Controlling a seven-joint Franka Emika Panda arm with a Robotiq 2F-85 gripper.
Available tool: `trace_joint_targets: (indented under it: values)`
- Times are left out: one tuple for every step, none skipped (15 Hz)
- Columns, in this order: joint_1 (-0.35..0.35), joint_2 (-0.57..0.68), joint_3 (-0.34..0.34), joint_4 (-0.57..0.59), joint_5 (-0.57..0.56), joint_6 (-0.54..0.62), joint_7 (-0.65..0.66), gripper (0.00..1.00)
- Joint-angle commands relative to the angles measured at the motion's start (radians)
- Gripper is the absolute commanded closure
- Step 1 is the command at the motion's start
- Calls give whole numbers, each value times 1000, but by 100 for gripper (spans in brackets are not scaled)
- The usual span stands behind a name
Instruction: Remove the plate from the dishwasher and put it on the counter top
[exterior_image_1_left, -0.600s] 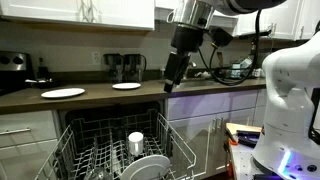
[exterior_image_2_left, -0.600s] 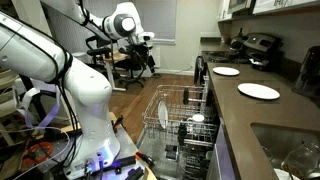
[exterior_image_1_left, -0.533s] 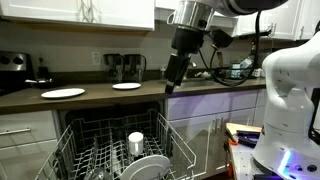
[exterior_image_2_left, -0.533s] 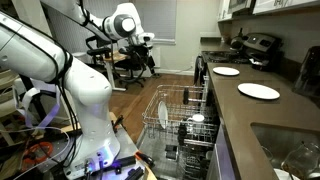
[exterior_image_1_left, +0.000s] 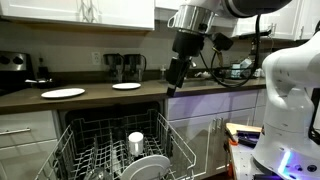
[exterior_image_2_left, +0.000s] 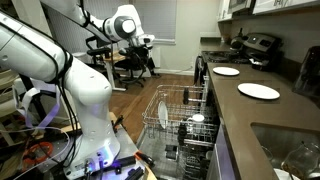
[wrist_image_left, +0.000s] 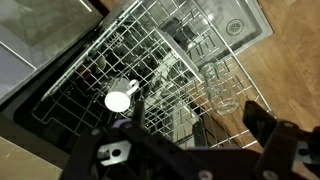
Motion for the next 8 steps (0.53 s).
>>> trace_joint_targets:
  values:
    - [12,2,-13,2,-13,-3,8,0]
    - [12,2,-13,2,-13,-3,8,0]
    - [12,2,-13,2,-13,-3,8,0]
    - [12,2,-13,2,-13,-3,8,0]
    - [5,20,-23,18,-22,0,-13,0]
    - [0,32,-30,31,-30,3,-26,0]
    - [-5,53,-41,50,-43,5,-49,0]
    - [-8,71,-51,65,-55,9,-66,0]
